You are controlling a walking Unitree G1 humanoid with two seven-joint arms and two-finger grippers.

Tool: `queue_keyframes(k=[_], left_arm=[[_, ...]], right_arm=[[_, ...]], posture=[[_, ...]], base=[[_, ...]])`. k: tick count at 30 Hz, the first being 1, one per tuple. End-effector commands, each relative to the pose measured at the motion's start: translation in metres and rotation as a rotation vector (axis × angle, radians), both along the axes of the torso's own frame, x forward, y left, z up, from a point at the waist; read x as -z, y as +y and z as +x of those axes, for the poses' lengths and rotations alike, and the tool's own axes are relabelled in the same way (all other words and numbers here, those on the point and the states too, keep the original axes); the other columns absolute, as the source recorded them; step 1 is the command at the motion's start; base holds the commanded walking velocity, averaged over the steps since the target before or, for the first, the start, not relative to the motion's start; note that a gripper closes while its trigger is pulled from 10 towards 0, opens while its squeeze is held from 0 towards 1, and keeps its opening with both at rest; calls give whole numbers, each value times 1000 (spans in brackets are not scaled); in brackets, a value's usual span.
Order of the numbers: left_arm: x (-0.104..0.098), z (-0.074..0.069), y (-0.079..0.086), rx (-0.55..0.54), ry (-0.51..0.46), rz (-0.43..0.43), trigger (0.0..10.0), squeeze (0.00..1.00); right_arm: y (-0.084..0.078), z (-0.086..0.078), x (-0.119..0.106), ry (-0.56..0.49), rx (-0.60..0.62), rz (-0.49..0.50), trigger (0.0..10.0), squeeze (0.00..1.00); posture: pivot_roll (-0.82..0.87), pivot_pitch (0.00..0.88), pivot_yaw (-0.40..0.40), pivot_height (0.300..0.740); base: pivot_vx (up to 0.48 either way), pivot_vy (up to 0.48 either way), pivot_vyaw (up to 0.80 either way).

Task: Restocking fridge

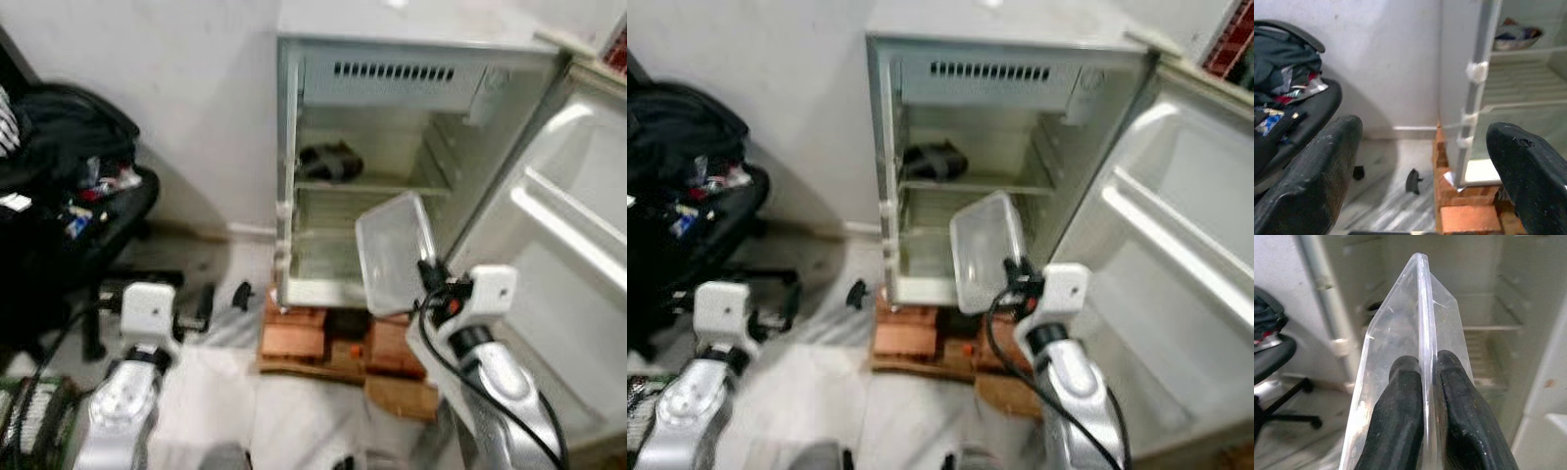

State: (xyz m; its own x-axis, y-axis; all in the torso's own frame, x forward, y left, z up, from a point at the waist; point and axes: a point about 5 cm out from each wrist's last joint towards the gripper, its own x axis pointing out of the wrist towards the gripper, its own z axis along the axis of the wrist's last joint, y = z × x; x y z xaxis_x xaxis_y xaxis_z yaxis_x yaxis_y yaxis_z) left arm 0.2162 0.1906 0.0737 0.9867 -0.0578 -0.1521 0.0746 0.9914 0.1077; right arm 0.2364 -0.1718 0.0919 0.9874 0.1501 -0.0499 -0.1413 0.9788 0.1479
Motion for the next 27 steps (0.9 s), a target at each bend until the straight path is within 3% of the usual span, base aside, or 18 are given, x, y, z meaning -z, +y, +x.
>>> queue_keyframes(k=[1, 7, 27], left_arm=[[-1, 0, -8, 49, -7, 0, 10000, 0], [-2, 4, -10, 57, -19, -7, 10000, 0], [-2, 0, -12, 61, -24, -16, 10000, 0]], right_arm=[[-8, -1, 1, 5, 38, -17, 10000, 0], [-7, -1, 1, 7, 41, -13, 10000, 0], [-2, 3, 0, 6, 11, -8, 10000, 0]], posture=[[15, 42, -22, 740], [10, 44, -20, 740], [15, 56, -29, 740]], base=[[0, 0, -800], [0, 0, -731], [303, 0, 0]])
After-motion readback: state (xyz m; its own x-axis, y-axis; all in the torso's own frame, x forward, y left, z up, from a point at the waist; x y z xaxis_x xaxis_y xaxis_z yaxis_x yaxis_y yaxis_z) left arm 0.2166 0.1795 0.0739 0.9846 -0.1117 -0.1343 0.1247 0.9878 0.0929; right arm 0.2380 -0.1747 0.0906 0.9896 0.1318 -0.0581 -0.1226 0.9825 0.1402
